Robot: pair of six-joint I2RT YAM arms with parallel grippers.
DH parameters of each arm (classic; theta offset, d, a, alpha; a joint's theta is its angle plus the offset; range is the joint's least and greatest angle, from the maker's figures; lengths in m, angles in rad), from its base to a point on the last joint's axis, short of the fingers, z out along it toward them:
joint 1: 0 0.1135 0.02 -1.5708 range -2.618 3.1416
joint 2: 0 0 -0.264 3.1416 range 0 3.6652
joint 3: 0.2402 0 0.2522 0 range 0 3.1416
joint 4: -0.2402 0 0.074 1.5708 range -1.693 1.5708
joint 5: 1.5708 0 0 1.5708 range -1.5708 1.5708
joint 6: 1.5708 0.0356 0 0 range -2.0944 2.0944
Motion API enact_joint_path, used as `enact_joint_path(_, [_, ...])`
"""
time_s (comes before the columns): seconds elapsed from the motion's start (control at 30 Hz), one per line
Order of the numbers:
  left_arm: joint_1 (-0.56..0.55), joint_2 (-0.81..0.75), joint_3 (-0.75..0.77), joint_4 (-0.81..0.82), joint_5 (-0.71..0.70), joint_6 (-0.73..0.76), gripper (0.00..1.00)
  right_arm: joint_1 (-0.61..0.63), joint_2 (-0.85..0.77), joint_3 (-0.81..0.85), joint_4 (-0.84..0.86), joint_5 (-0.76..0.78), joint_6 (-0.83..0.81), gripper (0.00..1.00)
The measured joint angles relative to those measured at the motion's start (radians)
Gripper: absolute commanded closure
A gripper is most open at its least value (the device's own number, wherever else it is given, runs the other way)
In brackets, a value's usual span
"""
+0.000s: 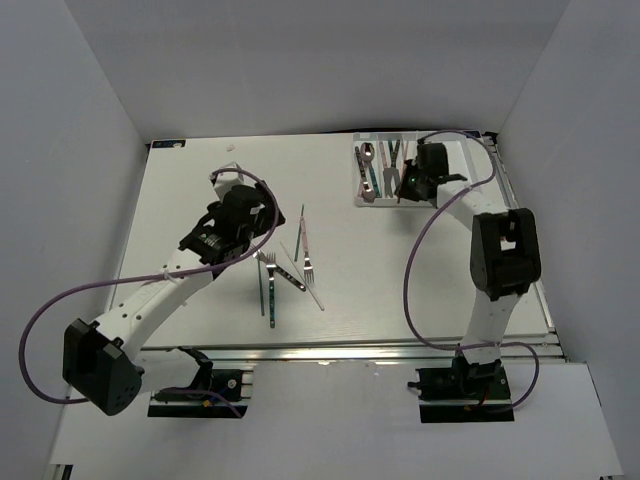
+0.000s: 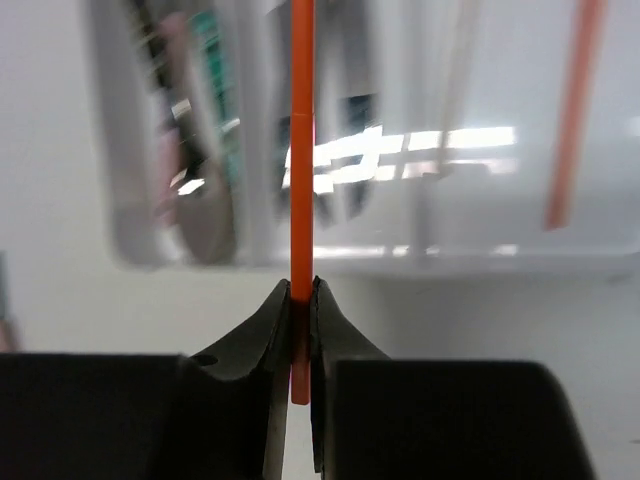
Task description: Sort the eating utensils into containers
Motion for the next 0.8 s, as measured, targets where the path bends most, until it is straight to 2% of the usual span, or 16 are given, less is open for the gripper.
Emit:
enact_joint_path(0.2, [0.000, -0.005, -0.058, -0.084, -0.029, 0.085, 0.02, -0.116, 0.238, 0.330, -0.171, 0.149, -0.106, 1.00])
enact_joint_path(0.47, [0.000, 0.019, -0.087, -0.126, -0.034, 0.152, 0.02, -0.133, 0.493, 0.731, -0.290, 0.204, -0.201, 1.00])
enact_joint_path(0.53, [0.000, 0.019, -0.089, -0.132, -0.033, 0.160, 0.02, -0.140, 0.526, 0.777, -0.301, 0.199, -0.204, 0.97])
enact_joint_path(0.73, [0.000, 0.019, -0.097, -0.137, -0.033, 0.174, 0.02, -0.171, 0.563, 0.792, -0.298, 0.144, -0.220, 0.98])
enact_joint_path(0.77, [0.000, 0.019, -0.099, -0.139, -0.032, 0.175, 0.02, -0.175, 0.571, 0.797, -0.296, 0.138, -0.223, 0.97])
enact_joint_path(0.8, [0.000, 0.019, -0.102, -0.139, -0.032, 0.177, 0.02, -0.179, 0.576, 0.798, -0.294, 0.132, -0.224, 0.91])
